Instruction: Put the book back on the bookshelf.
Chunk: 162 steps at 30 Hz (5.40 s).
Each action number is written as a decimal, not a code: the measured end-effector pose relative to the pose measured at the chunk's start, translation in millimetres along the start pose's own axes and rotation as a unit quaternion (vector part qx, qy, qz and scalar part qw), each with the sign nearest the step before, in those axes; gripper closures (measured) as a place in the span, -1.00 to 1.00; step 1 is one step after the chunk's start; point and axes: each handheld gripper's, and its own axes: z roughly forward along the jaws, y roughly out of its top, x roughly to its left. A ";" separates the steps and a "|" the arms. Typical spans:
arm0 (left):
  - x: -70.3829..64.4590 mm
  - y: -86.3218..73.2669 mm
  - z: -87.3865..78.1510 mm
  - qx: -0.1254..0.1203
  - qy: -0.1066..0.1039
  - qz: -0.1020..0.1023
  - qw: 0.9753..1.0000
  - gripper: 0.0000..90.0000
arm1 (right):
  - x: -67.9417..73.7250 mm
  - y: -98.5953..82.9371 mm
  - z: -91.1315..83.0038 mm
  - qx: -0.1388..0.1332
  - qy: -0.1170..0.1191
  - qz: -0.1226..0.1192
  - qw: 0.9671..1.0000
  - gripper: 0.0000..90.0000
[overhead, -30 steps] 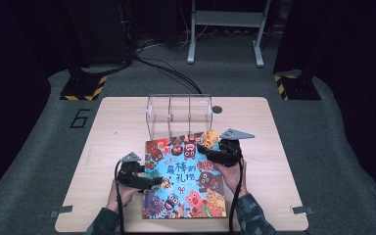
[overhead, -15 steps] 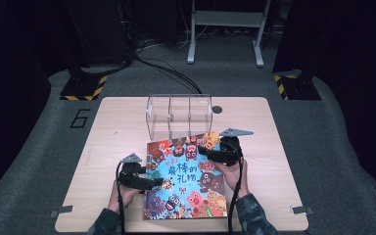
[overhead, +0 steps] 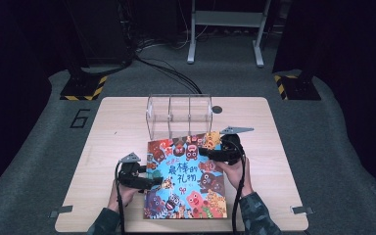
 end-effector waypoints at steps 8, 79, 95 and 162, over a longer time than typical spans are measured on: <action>1.1 -2.9 1.8 0.003 0.005 -0.001 1.000 -0.80 | -3.4 0.3 1.1 0.022 0.000 0.010 1.000 0.21; -15.1 7.8 -31.1 -0.066 0.092 0.062 0.992 -0.09 | -12.7 0.9 3.2 0.058 -0.007 0.057 0.997 -0.13; -20.3 10.3 -41.9 -0.069 0.107 0.088 0.988 0.00 | -1.8 12.3 0.1 0.050 -0.030 0.020 0.998 -0.19; -41.7 31.6 -69.0 -0.116 0.129 0.203 0.964 0.24 | 35.3 20.2 -27.0 -0.048 -0.097 -0.181 0.977 -0.26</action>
